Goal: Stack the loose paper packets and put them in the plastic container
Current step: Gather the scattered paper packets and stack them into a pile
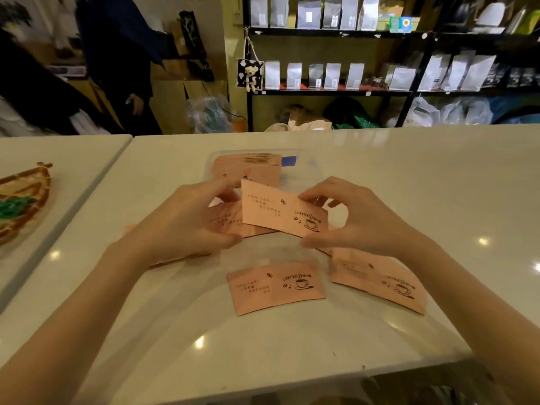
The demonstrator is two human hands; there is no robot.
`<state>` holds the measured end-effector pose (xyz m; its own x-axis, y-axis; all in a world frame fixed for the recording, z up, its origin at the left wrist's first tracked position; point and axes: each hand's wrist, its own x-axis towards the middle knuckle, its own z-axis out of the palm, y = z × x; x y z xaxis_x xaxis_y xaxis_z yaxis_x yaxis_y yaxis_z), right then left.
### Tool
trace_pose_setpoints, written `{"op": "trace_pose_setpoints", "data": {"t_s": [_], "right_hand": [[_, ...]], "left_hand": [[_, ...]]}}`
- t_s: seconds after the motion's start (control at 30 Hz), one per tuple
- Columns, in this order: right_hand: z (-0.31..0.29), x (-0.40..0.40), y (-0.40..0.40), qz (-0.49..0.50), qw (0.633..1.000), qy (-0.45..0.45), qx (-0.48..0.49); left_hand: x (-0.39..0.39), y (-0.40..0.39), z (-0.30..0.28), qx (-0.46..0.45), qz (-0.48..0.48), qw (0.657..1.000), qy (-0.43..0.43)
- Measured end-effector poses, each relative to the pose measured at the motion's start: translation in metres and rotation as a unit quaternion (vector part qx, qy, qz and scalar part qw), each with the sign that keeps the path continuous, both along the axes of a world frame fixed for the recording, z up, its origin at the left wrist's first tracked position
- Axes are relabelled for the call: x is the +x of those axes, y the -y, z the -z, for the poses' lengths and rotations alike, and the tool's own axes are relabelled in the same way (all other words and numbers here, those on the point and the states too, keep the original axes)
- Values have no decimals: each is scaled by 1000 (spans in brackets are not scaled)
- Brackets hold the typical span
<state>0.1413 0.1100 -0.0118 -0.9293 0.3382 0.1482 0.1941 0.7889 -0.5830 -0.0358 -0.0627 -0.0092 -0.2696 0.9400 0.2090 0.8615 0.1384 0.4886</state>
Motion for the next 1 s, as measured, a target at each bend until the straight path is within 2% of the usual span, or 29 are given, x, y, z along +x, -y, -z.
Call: {"op": "trace_pose_setpoints", "data": {"t_s": [0.1,0.23,0.37,0.63,0.77,1.0], "right_hand": [[-2,-23,11,-30,999,-25,-6],[-3,-56,26,-60,997,-40,36],[1,-87,43,-77,994,-46,67],[13,-127,72,-96,990,6,107],[23,-135,73,-106,985,35,130],[33,-137,71,-122,977,65,162]], "left_hand": [[-18,20,-1,17,-37,999,5],[-40,43,8,22,-96,995,0],[-51,64,17,13,-118,992,40],[-74,79,44,31,-155,974,160],[-82,80,52,1,-161,969,187],[-85,83,56,-28,-162,976,141]]}}
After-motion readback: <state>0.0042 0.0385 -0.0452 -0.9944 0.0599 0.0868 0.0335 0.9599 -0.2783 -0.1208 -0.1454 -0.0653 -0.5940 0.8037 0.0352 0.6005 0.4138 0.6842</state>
